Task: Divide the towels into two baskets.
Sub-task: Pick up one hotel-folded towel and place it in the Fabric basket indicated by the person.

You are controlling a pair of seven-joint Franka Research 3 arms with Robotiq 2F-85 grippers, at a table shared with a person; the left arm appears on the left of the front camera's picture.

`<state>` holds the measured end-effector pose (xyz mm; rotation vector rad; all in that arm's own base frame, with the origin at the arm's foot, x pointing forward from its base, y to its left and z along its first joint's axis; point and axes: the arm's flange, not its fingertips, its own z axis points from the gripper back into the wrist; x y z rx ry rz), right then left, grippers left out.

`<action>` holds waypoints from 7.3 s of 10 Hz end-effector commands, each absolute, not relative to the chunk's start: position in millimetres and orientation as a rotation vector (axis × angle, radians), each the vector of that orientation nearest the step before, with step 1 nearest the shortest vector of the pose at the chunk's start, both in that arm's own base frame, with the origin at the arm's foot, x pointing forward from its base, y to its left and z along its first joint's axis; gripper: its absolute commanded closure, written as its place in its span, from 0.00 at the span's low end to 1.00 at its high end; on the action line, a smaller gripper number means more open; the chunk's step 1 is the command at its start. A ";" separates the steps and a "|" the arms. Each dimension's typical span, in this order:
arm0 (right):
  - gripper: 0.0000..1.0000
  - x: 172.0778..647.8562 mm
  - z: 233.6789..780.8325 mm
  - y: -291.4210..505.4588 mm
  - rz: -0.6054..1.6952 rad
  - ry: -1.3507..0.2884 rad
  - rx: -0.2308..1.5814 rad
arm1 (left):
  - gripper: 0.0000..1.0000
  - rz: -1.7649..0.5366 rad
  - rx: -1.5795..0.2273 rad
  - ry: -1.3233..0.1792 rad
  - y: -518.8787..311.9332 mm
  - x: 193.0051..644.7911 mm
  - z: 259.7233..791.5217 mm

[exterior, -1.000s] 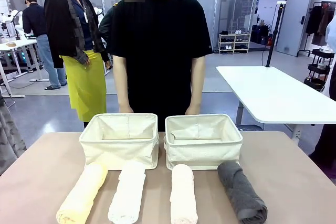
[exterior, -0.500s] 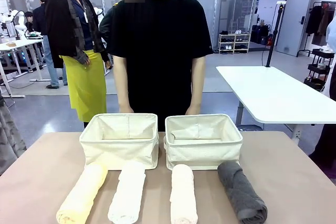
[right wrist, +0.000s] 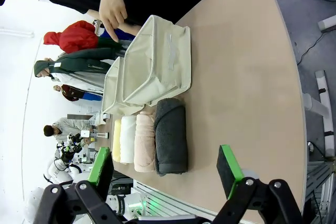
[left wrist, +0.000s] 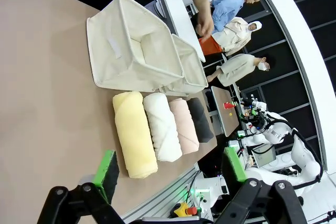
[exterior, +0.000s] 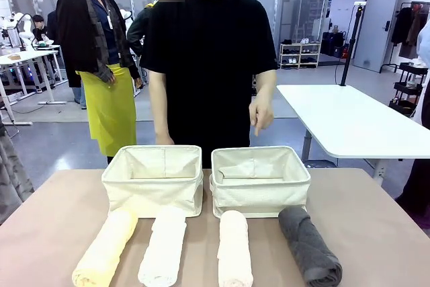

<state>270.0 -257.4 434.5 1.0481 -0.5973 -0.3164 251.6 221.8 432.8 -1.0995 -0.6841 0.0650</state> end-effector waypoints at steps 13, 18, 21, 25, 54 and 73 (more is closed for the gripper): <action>0.00 274.5 453.4 -242.3 -0.277 -0.566 0.973 | 0.00 0.050 -1.114 -0.705 223.6 249.7 436.0; 0.00 346.2 494.8 -96.1 -0.088 -0.332 0.672 | 0.00 0.050 -1.114 -0.705 223.6 249.7 436.0; 0.00 364.4 471.5 -3.9 -0.022 -0.254 0.488 | 0.00 0.050 -1.114 -0.705 223.6 249.7 436.0; 0.00 357.1 415.8 77.7 0.063 -0.266 0.240 | 0.00 0.050 -1.114 -0.705 223.6 249.7 436.0; 0.64 361.2 349.0 167.6 0.337 -0.144 0.019 | 0.00 0.050 -1.114 -0.705 223.6 249.7 436.0; 0.63 563.6 510.2 265.7 1.400 -0.166 -0.138 | 0.00 0.050 -1.114 -0.705 223.6 249.7 436.0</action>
